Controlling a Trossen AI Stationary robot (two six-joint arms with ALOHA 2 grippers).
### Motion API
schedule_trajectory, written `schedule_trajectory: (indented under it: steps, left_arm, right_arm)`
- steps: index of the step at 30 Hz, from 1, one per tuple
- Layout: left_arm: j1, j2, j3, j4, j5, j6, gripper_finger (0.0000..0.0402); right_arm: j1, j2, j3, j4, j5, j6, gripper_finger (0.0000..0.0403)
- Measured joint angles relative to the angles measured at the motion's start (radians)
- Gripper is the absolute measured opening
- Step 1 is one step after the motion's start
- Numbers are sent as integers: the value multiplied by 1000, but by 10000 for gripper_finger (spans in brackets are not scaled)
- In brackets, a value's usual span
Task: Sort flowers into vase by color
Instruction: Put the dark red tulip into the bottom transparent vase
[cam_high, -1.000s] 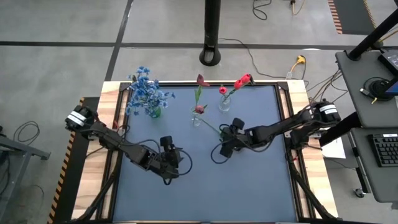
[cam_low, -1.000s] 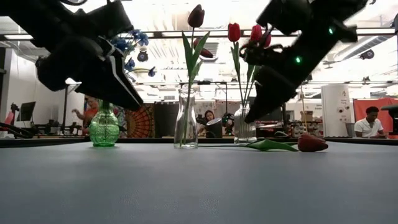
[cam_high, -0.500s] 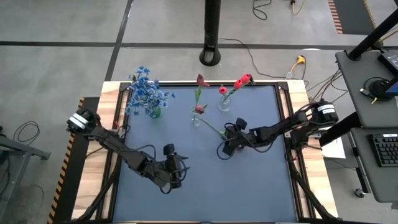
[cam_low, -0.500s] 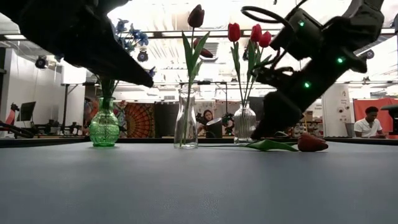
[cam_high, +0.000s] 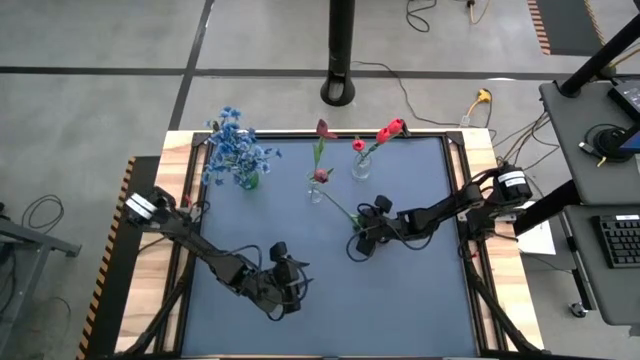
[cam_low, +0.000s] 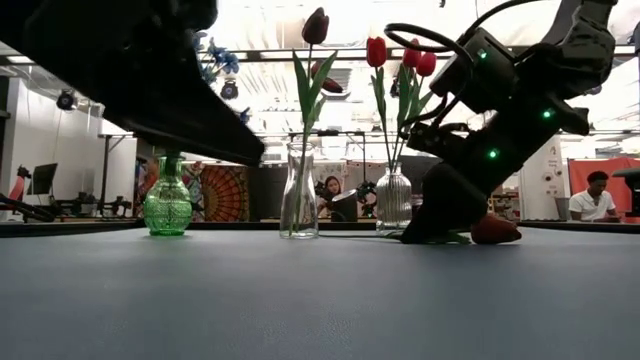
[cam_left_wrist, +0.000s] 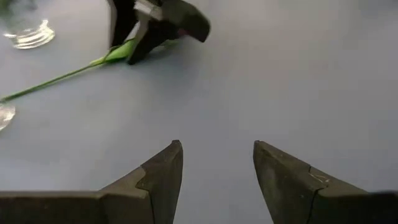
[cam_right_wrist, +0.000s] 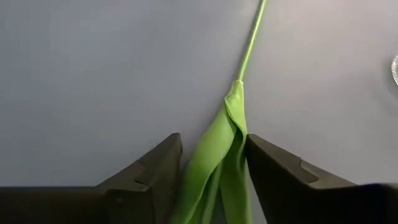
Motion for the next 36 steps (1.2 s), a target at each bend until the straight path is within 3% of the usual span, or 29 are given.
schedule_trajectory:
  steps: [8, 16, 29, 36]
  left_arm:
    - [0, 150, 159, -16, -16, 57, 180]
    - [2, 192, 238, -75, -45, 75, 180]
    - [39, 206, 236, -39, -149, 72, 180]
    - [69, 281, 283, -8, -148, 75, 180]
  right_arm:
    - [18, -13, 0, -15, -87, 36, 109]
    - [53, -67, -1, -112, -210, 62, 59]
    - [155, -146, -4, -175, -453, 68, 43]
    - [169, -155, 14, -171, -498, 38, 43]
